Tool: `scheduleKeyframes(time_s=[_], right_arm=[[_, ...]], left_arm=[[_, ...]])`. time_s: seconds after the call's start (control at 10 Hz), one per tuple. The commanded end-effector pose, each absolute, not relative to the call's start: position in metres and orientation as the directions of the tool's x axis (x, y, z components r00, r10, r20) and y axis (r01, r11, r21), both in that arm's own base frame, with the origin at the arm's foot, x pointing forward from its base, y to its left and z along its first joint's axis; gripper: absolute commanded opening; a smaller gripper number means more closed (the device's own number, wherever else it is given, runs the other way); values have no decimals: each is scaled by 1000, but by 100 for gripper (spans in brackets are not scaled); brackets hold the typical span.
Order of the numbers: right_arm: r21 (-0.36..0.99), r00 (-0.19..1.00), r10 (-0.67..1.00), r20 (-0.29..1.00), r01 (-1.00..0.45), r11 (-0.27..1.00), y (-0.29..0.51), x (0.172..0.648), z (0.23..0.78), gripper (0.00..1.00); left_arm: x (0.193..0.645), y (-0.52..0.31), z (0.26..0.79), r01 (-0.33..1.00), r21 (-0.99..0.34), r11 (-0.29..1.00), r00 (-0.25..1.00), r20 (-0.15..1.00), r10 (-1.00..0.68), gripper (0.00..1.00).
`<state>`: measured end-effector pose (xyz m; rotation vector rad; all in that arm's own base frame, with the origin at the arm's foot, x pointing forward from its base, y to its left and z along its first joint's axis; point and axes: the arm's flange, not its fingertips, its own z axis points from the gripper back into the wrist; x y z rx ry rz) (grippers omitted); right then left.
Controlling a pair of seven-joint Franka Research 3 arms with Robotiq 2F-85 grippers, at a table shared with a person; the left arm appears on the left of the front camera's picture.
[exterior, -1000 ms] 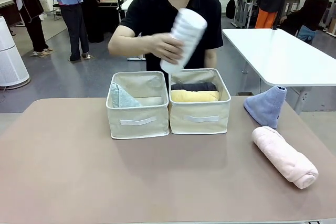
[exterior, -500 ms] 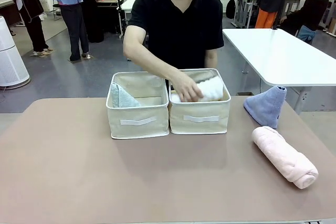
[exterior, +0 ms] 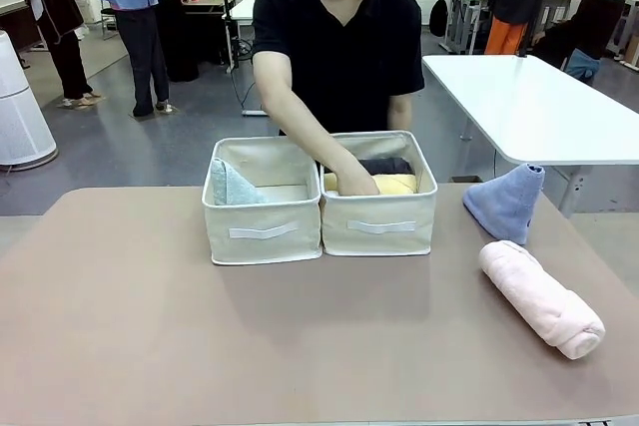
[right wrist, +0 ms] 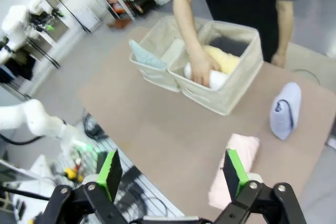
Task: Sort the towels based on their folding style.
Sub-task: Pick up another triangle-folded towel from the table and place it in the left Fabric basket.
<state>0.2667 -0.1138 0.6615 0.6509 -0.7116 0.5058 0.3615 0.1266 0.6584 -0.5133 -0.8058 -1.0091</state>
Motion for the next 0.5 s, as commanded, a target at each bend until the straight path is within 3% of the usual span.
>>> scheduleKeyframes(time_s=[0.0,0.2,0.3,0.4], right_arm=[[242,689,336,642,-598,764,-103,281,658,100],[178,684,400,610,-610,772,-99,272,666,100],[283,672,365,644,-652,703,-103,256,676,100],[200,684,379,623,-609,768,-96,280,659,100]], left_arm=[[360,127,658,892,-13,451,290,783,-551,100],[360,127,658,892,-13,451,290,783,-551,100],[360,127,658,892,-13,451,290,783,-551,100],[360,127,658,892,-13,451,290,783,-551,100]])
